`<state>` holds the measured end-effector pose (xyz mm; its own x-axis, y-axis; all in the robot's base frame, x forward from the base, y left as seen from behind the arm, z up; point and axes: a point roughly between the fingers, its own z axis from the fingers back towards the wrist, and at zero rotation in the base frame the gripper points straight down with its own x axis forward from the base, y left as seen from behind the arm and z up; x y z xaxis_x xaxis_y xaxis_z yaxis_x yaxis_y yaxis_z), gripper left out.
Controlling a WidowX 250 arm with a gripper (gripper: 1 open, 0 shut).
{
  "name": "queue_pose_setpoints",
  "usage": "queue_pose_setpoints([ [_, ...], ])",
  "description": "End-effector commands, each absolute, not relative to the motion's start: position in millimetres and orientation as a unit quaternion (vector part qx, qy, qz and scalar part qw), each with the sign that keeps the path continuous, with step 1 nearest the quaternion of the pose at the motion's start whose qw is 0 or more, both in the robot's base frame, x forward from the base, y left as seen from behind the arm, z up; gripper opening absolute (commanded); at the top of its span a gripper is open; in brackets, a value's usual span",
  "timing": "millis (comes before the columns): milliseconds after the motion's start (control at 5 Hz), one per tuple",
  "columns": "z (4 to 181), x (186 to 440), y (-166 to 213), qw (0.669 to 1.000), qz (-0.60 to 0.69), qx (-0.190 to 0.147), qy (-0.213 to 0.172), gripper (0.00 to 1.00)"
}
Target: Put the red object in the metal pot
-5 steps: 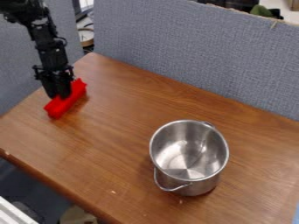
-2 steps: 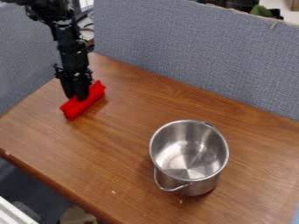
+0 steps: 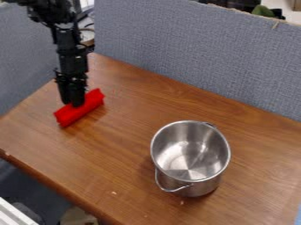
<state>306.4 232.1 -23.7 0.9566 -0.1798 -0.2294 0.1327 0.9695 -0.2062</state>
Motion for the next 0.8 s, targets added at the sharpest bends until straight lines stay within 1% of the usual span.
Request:
queue_pose_setpoints([
  [0,63.5,309,272,0.990,-0.115,-0.027,0.082,0.00],
  [200,67.1,300,272,0.989,-0.120,-0.006,0.087,0.00],
  [400,43.7,298,279,0.990,-0.123,-0.003,0.070,0.00],
  [600,53.6,309,242,0.989,-0.133,0.001,0.063,0.00],
])
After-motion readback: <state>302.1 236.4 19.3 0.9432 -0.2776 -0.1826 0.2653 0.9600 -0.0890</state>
